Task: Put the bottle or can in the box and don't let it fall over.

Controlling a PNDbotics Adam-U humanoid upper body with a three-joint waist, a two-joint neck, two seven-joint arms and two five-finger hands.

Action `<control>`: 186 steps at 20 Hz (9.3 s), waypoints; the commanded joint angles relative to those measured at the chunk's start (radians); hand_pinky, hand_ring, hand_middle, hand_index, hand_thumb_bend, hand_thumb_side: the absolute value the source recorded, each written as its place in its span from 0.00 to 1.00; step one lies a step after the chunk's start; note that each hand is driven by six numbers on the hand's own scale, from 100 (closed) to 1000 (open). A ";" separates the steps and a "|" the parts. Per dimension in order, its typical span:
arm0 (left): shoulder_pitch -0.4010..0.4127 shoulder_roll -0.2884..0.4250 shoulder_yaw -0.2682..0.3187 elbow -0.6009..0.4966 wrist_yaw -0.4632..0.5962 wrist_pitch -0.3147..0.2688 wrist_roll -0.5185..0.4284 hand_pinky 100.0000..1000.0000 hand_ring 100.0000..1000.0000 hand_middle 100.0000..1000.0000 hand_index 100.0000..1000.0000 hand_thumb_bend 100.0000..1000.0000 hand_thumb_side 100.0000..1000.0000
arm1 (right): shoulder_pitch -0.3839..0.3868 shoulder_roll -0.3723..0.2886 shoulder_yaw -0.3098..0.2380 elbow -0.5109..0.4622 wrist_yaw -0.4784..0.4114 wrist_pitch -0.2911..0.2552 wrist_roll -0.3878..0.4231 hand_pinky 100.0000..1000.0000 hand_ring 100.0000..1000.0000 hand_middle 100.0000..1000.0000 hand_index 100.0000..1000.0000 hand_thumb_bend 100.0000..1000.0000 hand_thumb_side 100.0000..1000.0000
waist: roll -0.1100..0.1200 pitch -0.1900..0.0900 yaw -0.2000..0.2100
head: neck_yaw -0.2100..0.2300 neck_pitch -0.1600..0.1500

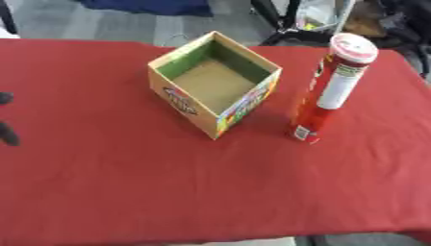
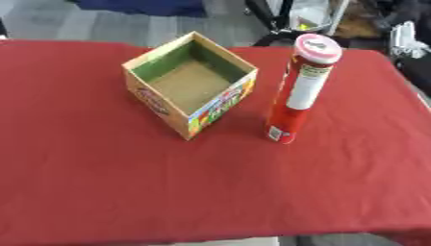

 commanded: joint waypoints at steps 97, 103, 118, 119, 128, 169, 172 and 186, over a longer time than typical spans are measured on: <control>-0.029 0.004 -0.003 -0.021 -0.012 -0.040 -0.050 0.46 0.82 0.84 0.85 0.00 0.61 | -0.422 -0.176 0.205 0.351 0.130 -0.177 0.582 0.97 1.00 0.97 0.99 0.00 0.52 | 0.037 0.063 0.001 | -0.024 -0.130; -0.029 0.003 -0.004 -0.021 -0.016 -0.038 -0.054 0.45 0.82 0.84 0.85 0.00 0.62 | -0.429 -0.171 0.212 0.389 0.141 -0.185 0.603 0.97 1.00 0.97 0.99 0.00 0.54 | 0.036 0.068 0.004 | -0.025 -0.131; -0.027 0.002 -0.003 -0.021 -0.021 -0.041 -0.059 0.45 0.82 0.84 0.85 0.00 0.62 | -0.435 -0.160 0.208 0.465 0.160 -0.248 0.625 0.93 0.95 0.96 1.00 0.00 0.57 | 0.037 0.079 0.007 | -0.027 -0.133; -0.027 0.003 -0.003 -0.021 -0.021 -0.041 -0.059 0.45 0.82 0.84 0.85 0.00 0.62 | -0.435 -0.159 0.209 0.465 0.153 -0.254 0.631 0.91 0.94 0.95 1.00 0.00 0.57 | 0.037 0.079 0.007 | -0.027 -0.132; -0.026 0.003 -0.003 -0.021 -0.023 -0.039 -0.061 0.45 0.82 0.84 0.85 0.00 0.62 | -0.428 -0.153 0.207 0.442 0.140 -0.281 0.661 0.65 0.78 0.87 0.93 0.00 0.66 | 0.035 0.080 0.005 | -0.025 -0.124; -0.029 -0.002 0.003 -0.021 -0.015 -0.028 -0.060 0.47 0.83 0.80 0.80 0.00 0.62 | -0.412 -0.111 0.238 0.446 0.065 -0.281 0.770 0.21 0.59 0.82 0.85 0.00 0.02 | 0.035 0.085 0.009 | -0.028 -0.114; -0.029 -0.002 0.002 -0.021 -0.014 -0.026 -0.062 0.46 0.83 0.79 0.80 0.00 0.62 | -0.411 -0.110 0.236 0.447 0.062 -0.286 0.770 0.21 0.59 0.81 0.82 0.00 0.08 | 0.035 0.085 0.008 | -0.027 -0.115; -0.027 -0.002 0.003 -0.021 -0.014 -0.023 -0.063 0.46 0.82 0.76 0.79 0.00 0.62 | -0.408 -0.103 0.240 0.458 0.030 -0.333 0.632 0.11 0.43 0.42 0.45 0.00 0.18 | 0.035 0.087 0.006 | -0.028 -0.113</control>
